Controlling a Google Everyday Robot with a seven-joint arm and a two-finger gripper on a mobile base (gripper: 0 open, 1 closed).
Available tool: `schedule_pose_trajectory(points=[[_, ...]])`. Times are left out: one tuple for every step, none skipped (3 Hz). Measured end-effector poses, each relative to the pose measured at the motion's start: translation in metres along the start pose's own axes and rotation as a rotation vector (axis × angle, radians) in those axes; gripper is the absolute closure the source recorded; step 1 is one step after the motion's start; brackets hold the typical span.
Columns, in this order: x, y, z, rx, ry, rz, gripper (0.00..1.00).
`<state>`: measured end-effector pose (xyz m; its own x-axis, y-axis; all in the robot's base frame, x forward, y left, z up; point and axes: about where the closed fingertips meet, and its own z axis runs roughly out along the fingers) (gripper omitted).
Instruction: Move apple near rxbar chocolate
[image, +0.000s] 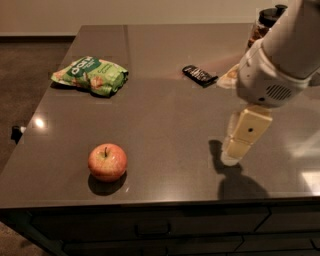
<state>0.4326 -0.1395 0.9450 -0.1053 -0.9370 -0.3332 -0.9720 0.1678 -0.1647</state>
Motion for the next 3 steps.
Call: schedule_pose_trajectory(points=[[-0.075, 0.021, 0.051, -0.114, -0.129, -0.106, 0.0], [-0.114, 0.031, 0.082, -0.173, -0.183, -0.165, 0.0], [-0.136, 0.042, 0.115, -0.229, -0.208, -0.196, 0.0]])
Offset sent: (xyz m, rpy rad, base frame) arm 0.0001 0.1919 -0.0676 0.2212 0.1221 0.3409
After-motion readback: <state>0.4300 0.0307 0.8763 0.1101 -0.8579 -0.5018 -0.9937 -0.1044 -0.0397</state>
